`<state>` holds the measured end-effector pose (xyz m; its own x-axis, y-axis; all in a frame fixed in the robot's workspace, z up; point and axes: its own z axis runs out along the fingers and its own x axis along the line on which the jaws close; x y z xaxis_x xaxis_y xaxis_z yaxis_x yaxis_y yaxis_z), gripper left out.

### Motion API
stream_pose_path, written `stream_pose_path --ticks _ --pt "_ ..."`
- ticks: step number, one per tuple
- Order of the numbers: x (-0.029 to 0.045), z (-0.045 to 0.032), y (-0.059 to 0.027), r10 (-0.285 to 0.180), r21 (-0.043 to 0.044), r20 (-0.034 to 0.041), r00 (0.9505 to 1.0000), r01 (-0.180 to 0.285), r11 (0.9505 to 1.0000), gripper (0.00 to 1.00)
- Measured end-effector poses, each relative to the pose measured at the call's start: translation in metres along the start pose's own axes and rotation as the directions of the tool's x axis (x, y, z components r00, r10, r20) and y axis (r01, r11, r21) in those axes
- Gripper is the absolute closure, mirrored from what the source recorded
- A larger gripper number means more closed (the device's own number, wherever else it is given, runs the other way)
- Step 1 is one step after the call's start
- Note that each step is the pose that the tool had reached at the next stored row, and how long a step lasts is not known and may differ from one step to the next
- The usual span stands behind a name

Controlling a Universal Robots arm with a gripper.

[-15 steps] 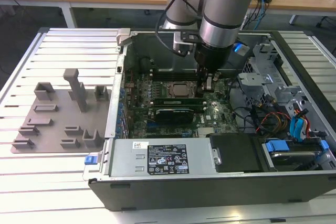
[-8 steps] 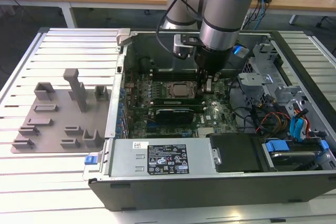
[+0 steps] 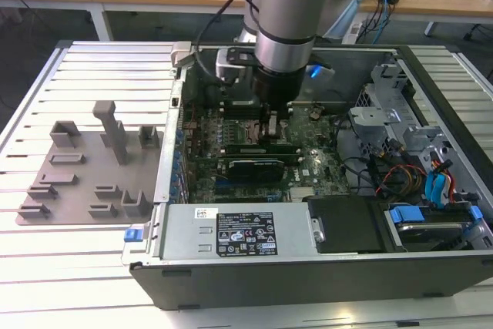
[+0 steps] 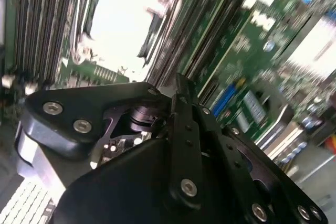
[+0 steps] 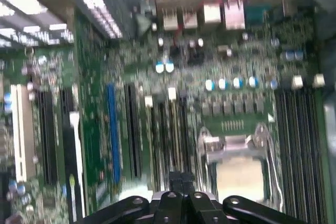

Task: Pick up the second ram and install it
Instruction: 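Press down the second ram until it locks into place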

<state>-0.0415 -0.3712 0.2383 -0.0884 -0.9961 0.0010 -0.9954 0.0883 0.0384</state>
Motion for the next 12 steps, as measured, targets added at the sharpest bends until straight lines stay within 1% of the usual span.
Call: stream_pose_path --ticks 1,3,4,5,9,10,11,12 --pt "0.0009 0.0012 0.0098 0.000 0.0007 0.0011 1.0000 0.000 1.0000 0.90" --pt "0.0022 0.0033 0.0246 0.000 0.0020 0.0046 1.0000 0.000 1.0000 0.90" --pt "0.0026 0.0044 0.0293 0.000 0.0021 0.0052 1.0000 0.000 1.0000 0.90" --pt "0.0028 0.0065 0.0309 0.000 0.0020 0.0047 1.0000 0.000 1.0000 0.90" --pt "0.0028 0.0119 0.0314 0.000 0.0017 0.0045 1.0000 0.000 1.0000 0.90" --pt "0.0028 0.0119 0.0314 0.000 0.0019 0.0048 1.0000 0.000 1.0000 0.90" --pt "0.0026 0.0048 0.0312 0.000 0.0029 0.0065 1.0000 0.000 1.0000 0.90" --pt "0.0023 0.0003 0.0266 0.000 0.0010 0.0059 1.0000 0.000 1.0000 0.90"
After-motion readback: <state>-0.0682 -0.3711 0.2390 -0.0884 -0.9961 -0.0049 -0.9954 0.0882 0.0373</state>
